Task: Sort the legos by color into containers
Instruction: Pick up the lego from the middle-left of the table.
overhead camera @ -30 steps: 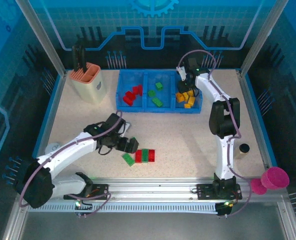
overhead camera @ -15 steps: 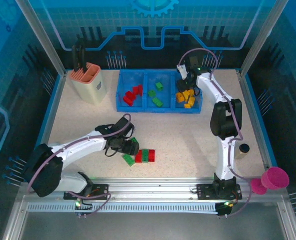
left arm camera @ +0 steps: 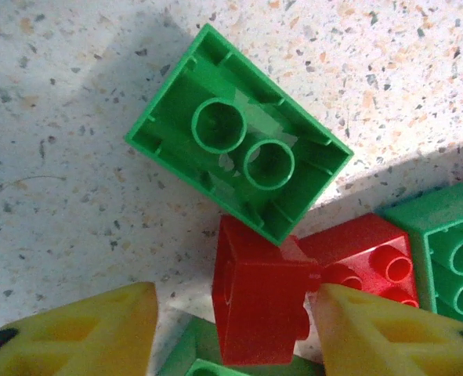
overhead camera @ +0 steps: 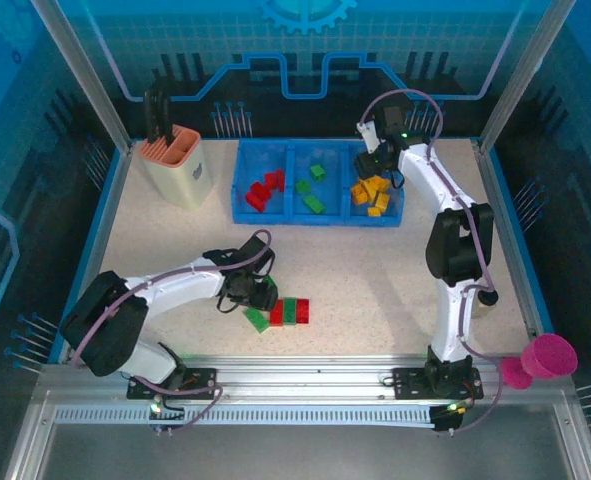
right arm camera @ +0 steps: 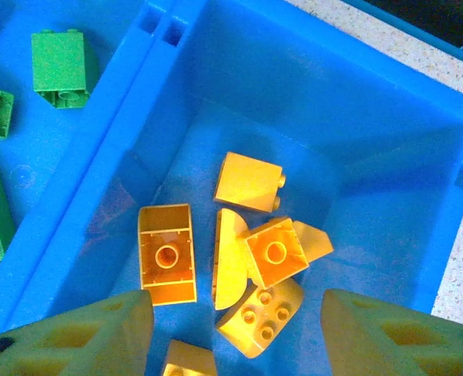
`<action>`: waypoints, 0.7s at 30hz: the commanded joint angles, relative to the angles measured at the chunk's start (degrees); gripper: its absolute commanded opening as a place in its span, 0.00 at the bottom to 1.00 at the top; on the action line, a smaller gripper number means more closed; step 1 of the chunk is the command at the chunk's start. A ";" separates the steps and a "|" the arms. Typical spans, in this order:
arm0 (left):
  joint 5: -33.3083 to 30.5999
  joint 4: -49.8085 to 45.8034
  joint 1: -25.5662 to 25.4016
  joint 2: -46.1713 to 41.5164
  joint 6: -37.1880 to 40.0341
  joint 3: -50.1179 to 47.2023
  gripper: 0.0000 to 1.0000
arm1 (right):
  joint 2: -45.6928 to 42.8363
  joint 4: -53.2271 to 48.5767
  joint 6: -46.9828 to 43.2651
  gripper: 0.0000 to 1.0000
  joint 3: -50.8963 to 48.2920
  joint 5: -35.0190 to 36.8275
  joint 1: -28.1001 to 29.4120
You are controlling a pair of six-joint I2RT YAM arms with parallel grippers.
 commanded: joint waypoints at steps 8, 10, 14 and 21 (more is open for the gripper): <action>0.49 1.41 -0.41 1.64 -1.33 -0.95 0.26 | -4.80 0.43 -0.34 0.62 -3.96 0.94 -1.06; -0.56 0.32 -0.32 0.25 -1.37 -0.78 0.24 | -6.80 0.79 0.41 0.63 -5.71 0.18 -1.06; -3.95 -3.46 0.14 -4.81 -0.28 1.38 0.22 | -13.57 3.17 2.01 0.67 -12.14 -1.78 -0.37; -5.79 -8.12 7.55 -9.93 4.07 12.17 0.22 | -26.26 6.61 7.14 0.70 -27.46 -4.76 2.50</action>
